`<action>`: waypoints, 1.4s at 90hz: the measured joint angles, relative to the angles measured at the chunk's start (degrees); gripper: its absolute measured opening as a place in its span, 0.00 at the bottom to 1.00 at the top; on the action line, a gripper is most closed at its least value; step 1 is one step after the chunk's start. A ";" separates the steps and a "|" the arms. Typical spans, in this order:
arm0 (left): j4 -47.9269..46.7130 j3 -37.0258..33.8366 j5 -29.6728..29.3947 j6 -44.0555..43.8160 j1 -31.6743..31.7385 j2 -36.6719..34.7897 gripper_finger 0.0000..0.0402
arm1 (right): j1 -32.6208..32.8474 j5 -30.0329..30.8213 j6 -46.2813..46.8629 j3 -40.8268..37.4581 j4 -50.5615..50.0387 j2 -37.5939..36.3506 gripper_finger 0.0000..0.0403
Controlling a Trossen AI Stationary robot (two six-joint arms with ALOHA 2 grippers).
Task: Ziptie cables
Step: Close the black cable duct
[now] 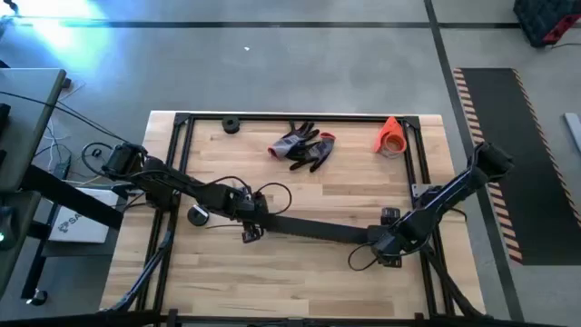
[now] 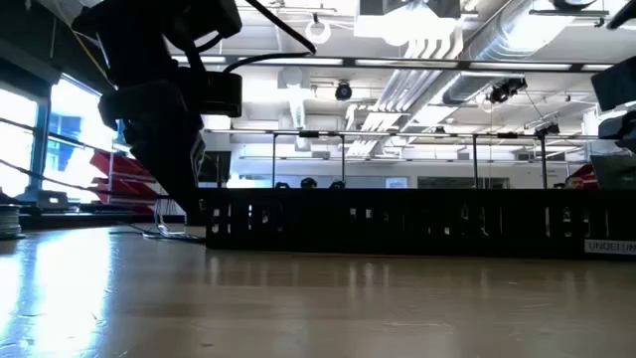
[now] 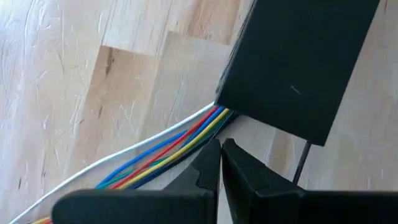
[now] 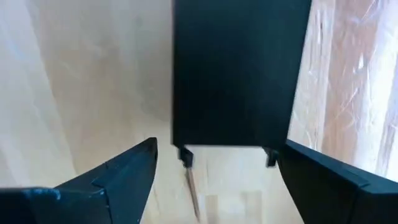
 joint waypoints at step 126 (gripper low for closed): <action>-3.02 -0.12 0.12 -0.66 -0.05 -0.52 0.00 | 0.10 -0.70 0.38 -0.04 -2.10 -0.07 0.50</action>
